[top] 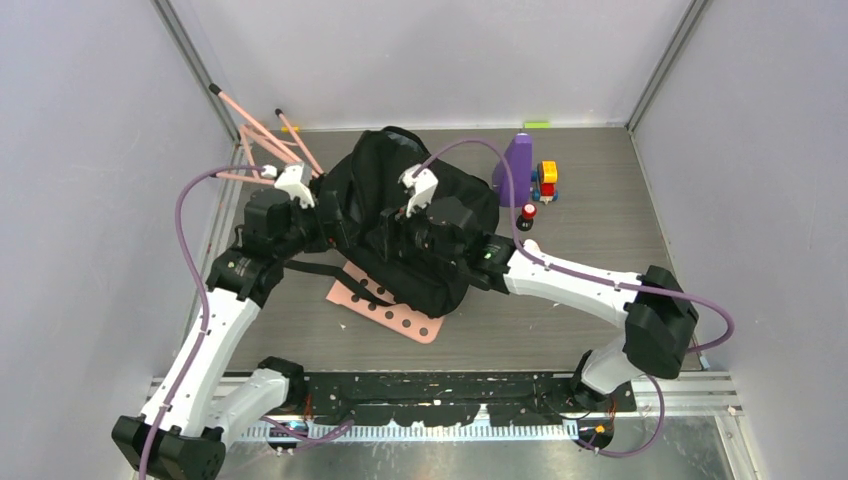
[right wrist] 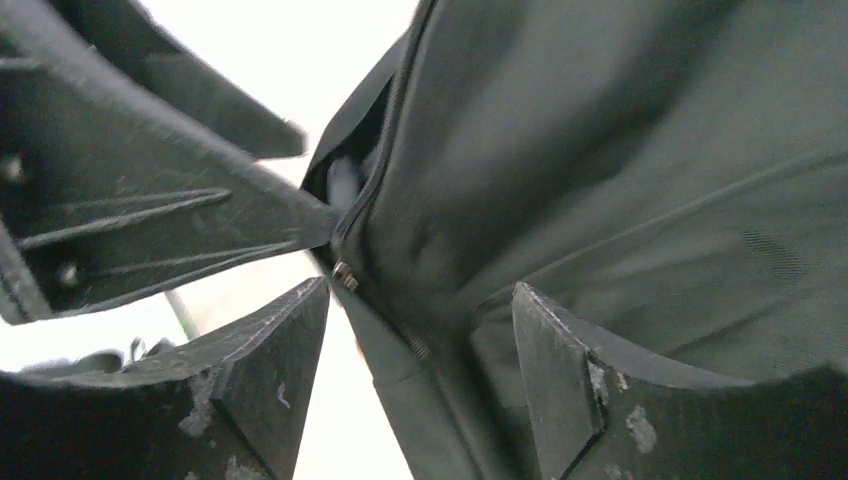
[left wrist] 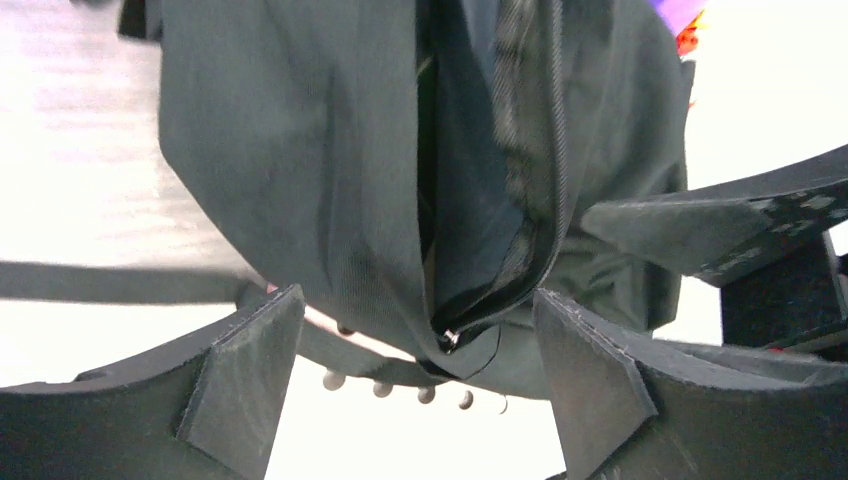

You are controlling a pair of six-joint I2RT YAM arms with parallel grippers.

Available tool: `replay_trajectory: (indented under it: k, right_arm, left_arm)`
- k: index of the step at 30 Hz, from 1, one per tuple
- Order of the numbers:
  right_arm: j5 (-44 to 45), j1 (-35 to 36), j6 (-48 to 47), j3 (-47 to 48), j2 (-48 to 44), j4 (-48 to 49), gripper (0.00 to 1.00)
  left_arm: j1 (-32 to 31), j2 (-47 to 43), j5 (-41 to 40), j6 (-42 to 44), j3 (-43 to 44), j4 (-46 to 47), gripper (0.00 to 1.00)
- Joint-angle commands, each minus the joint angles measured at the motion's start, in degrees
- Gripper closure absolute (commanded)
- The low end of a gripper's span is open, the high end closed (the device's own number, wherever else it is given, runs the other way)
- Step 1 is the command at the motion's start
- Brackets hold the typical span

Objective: Pack the student bag
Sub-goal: Zip the student bag at the center of the board.

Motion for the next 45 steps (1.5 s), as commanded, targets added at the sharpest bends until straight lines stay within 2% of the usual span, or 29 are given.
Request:
replay_trajectory:
  k: [1, 4, 8, 11, 14, 17, 19, 24, 40, 45]
  right_arm:
    - [-24.1, -3.9, 2.4, -0.7, 2.1, 4.0, 0.29]
    - [-33.4, -6.3, 2.4, 1.4, 5.3, 2.5, 0.34]
    - [-37.6, -7.7, 1.4, 4.4, 8.6, 0.0, 0.38]
    - [-40.6, -9.4, 1.5, 6.4, 10.3, -1.2, 0.41]
    - [-44.2, -10.3, 1.0, 7.8, 11.5, -3.7, 0.42]
    - [-46.7, -10.4, -0.3, 9.5, 12.5, -6.7, 0.47]
    - [-49.1, -10.4, -0.8, 10.5, 13.2, -8.5, 0.51]
    - [-49.2, -10.5, -2.3, 11.2, 14.3, -10.9, 0.53]
    - [-47.5, -13.5, -4.5, 15.0, 16.7, -14.2, 0.51]
    - [-48.7, -13.2, -4.9, 16.9, 19.7, -16.3, 0.6]
  left_arm:
    - [-0.1, -2.6, 2.6, -4.0, -2.4, -0.9, 0.15]
    - [-0.1, -2.4, 2.8, -5.1, -3.9, -0.3, 0.22]
    - [-0.1, -1.4, 3.4, -6.4, -6.1, 2.6, 0.31]
    - [-0.1, -1.5, 3.8, -6.4, -6.5, 3.1, 0.44]
    - [-0.1, -2.1, 3.5, -5.5, -7.2, 3.4, 0.52]
    - [-0.1, -2.4, 3.7, -4.8, -7.8, 3.3, 0.65]
    - [-0.2, -2.7, 3.7, -4.3, -8.4, 3.4, 0.78]
    - [-0.1, -3.8, 4.9, -2.8, -9.4, 4.4, 1.0]
    - [-0.1, -8.4, 8.8, 5.2, -11.0, 5.3, 1.0]
    - [-0.1, -8.6, 8.8, 6.0, -10.7, 5.3, 1.0]
